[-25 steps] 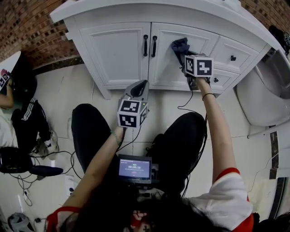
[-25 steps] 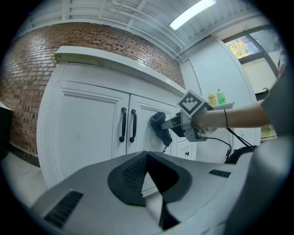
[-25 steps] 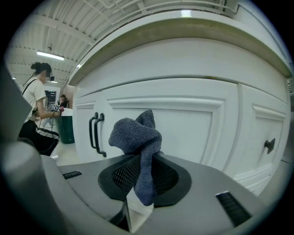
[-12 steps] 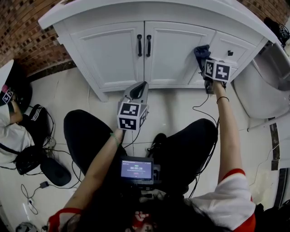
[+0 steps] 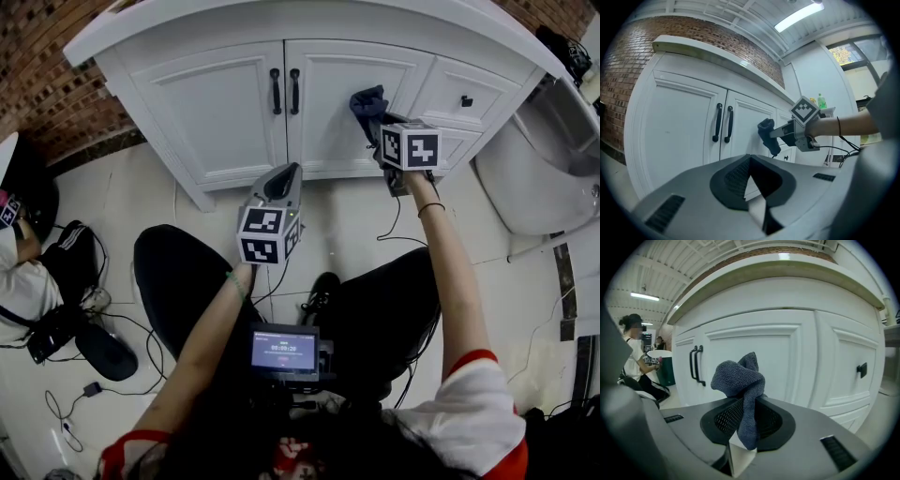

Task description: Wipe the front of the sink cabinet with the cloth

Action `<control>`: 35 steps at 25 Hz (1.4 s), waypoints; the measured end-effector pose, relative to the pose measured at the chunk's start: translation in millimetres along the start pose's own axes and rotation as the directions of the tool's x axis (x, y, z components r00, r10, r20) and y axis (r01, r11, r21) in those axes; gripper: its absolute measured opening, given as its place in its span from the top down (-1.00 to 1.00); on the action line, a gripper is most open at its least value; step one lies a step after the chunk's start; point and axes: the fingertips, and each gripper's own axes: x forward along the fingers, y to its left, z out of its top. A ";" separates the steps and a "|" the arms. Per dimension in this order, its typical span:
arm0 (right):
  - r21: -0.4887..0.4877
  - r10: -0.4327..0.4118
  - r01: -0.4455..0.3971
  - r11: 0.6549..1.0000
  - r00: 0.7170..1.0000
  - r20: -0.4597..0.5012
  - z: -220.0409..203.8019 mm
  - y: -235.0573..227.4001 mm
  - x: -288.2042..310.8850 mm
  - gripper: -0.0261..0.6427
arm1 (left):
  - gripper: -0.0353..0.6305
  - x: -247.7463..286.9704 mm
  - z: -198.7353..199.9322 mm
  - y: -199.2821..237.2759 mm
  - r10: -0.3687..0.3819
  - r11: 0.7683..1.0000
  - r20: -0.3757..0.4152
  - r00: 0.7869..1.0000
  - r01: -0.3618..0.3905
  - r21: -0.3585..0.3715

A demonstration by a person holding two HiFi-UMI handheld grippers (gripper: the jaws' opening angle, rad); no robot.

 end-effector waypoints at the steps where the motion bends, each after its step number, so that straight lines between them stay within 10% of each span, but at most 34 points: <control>1: -0.003 0.024 -0.024 1.000 1.000 0.000 0.5 13.8 6.1 0.67 | 0.80 0.1 -0.1 -0.9 -0.002 1.000 0.000 1.000 0.002 -0.002; 14: 0.042 0.188 -0.187 0.982 0.982 -0.025 -21.3 126.9 65.7 0.67 | 0.80 -3.7 -11.9 11.4 -0.006 1.000 -0.006 1.000 0.006 -0.017; 35: 0.100 -0.093 0.101 0.990 0.992 -0.080 -58.7 -28.0 32.2 0.67 | 0.80 -6.2 -34.8 12.3 -0.015 1.000 -0.063 0.998 0.014 -0.014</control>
